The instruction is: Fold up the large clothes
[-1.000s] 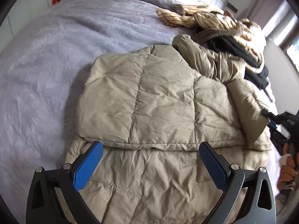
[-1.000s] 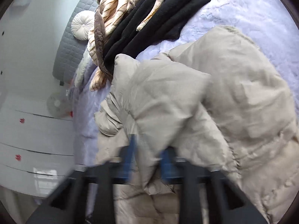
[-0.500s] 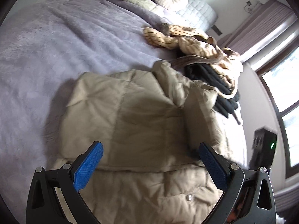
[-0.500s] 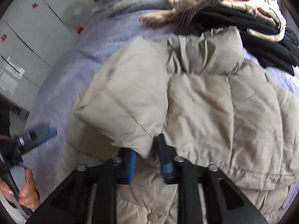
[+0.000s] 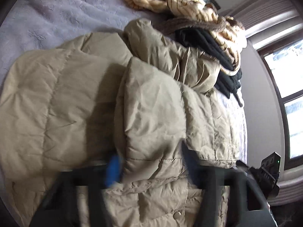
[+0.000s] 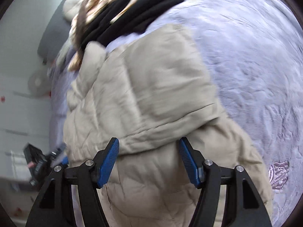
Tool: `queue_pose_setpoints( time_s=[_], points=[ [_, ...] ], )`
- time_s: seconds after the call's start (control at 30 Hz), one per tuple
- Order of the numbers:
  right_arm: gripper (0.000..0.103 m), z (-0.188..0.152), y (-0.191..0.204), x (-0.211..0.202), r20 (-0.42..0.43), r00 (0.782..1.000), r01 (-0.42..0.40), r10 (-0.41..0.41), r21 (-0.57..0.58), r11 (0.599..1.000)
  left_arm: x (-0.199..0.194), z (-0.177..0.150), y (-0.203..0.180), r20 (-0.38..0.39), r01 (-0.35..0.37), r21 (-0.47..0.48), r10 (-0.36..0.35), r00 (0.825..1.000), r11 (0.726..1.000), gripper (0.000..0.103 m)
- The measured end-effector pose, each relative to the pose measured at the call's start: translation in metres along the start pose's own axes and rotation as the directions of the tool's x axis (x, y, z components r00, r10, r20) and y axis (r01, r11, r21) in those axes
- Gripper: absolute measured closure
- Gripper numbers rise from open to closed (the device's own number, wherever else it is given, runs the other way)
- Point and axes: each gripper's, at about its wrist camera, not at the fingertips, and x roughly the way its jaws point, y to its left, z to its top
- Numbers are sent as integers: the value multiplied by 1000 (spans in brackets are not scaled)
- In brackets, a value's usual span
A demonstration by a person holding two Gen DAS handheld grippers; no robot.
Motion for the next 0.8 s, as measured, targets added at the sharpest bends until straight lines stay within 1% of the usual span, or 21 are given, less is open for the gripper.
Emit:
queue_pose_setpoints(
  time_s=[0.03, 0.07, 0.13, 0.2, 0.23, 0.3, 0.37, 0.43, 0.47, 0.57, 0.63, 0.7, 0.77, 0.8],
  points=[
    [38, 2, -6, -1, 6, 1000, -9, 9, 17, 1000, 1, -1, -1, -11, -5, 0, 5, 1000, 1000, 88],
    [43, 7, -10, 0, 11, 1000, -18, 18, 36, 999, 0, -3, -1, -2, -2, -2, 2, 1000, 1000, 88],
    [78, 13, -14, 3, 13, 999, -31, 31, 51, 998, -11, -13, -2, 34, -10, 14, 10, 999, 1000, 88],
    [91, 17, -9, 8, 13, 999, -50, 49, 33, 998, -16, -24, 2, 53, -42, 25, 40, 998, 999, 88],
    [92, 18, -5, 12, 12, 999, -45, 45, 18, 999, -14, -28, 6, 48, -53, 22, 52, 997, 998, 88],
    [93, 21, 3, 29, 2, 1000, -10, 10, -24, 1000, -7, -30, 15, 32, -63, 7, 62, 998, 998, 88],
    [93, 19, 0, 41, -10, 1000, 12, -12, -23, 1000, -2, -30, 19, 29, -64, 9, 64, 998, 998, 88],
    [93, 18, -1, 45, -7, 1000, 9, -9, -8, 1000, -7, -30, 18, 34, -73, 15, 72, 997, 997, 87],
    [93, 18, -1, 45, -4, 1000, 5, -5, -8, 1000, -14, -31, 18, 44, -101, 31, 99, 994, 994, 82],
    [93, 16, -3, 41, -9, 1000, 1, -1, -19, 1000, -36, -35, 18, 72, -192, 75, 187, 980, 978, 82],
    [93, 15, -3, 37, -11, 1000, 4, -5, -35, 999, -53, -34, 17, 95, -220, 81, 212, 973, 972, 82],
    [92, 13, -5, 28, -16, 1000, 21, -22, -66, 998, -65, -27, 12, 116, -204, 92, 193, 974, 975, 82],
    [84, 9, 2, 21, -38, 997, 65, -71, -123, 990, -71, -19, 1, 139, -181, 118, 164, 977, 976, 82],
    [76, 6, 8, 16, -43, 994, 87, -96, -167, 982, -70, -14, -8, 150, -170, 134, 150, 977, 976, 82]
  ],
)
